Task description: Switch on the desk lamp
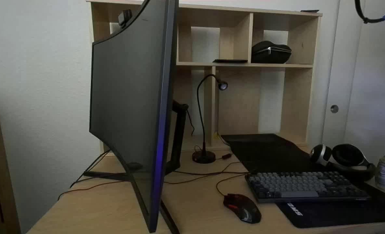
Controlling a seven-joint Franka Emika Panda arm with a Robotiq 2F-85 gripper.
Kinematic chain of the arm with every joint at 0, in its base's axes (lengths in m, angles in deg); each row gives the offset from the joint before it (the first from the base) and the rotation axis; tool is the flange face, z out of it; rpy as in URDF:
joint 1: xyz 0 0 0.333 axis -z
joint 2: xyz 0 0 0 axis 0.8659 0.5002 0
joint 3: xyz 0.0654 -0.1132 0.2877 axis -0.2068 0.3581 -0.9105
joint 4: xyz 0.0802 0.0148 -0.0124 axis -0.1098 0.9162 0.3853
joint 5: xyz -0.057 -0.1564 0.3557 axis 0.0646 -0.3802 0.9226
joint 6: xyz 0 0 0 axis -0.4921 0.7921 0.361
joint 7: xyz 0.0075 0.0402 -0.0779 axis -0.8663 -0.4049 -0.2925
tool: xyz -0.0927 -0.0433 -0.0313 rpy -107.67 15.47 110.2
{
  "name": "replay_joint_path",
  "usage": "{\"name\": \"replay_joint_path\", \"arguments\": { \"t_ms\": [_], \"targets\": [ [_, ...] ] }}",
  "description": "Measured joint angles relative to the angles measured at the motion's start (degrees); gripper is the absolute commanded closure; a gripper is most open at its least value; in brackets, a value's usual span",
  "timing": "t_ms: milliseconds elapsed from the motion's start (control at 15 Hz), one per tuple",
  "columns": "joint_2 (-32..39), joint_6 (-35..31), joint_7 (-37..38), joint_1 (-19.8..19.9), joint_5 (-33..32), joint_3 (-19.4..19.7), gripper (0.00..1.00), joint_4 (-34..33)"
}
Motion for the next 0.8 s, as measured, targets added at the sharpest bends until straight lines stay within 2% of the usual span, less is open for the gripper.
{"name": "replay_joint_path", "arguments": {
  "t_ms": [200, 467, 800],
  "targets": [
    [0.0, 0.0, 0.0, -0.2, -0.2, 0.0, 0.0, 0.0],
    [-0.1, -0.4, -4.0, -1.8, 0.5, 1.2, 0.0, 0.0],
    [-0.2, -0.8, -0.9, -2.1, 2.7, 1.6, 0.0, 0.0]
  ]
}}
